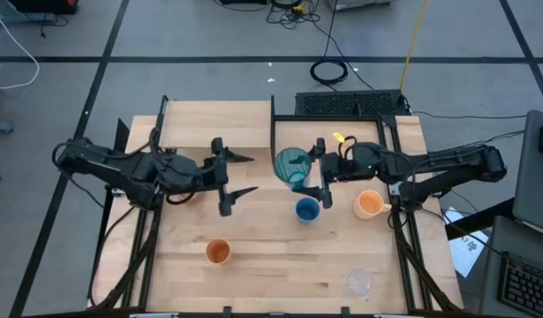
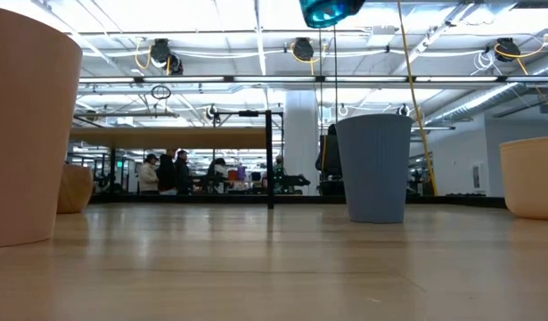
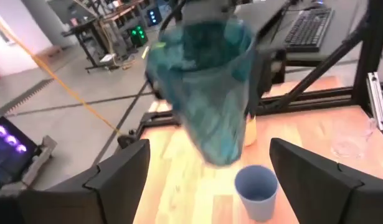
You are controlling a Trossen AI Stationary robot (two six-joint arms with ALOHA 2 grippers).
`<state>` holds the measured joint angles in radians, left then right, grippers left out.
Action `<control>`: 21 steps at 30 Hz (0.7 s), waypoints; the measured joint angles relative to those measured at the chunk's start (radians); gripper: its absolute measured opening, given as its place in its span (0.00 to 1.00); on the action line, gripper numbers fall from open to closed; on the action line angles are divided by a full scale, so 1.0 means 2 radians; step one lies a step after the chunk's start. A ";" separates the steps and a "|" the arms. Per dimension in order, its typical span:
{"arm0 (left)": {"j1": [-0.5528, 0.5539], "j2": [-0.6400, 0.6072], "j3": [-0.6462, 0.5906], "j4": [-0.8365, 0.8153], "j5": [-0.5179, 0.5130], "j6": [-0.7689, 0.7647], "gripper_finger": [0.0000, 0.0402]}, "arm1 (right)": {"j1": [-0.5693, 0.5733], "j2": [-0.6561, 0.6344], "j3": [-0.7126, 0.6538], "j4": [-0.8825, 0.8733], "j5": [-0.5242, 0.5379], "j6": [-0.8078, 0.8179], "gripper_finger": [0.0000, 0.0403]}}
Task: Stack small to large cups/mugs on shelf
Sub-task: Put the light blue cup on the shelf
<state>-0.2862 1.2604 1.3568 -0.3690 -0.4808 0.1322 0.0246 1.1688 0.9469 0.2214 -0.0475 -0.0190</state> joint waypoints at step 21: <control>0.009 0.163 0.207 -0.214 0.051 0.110 0.76 | 0.001 0.049 -0.002 -0.009 0.001 0.004 0.87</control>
<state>-0.2676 1.5862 1.7706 -0.7963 -0.3782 0.3520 0.0261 1.2669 0.9432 0.2028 -0.0463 -0.0114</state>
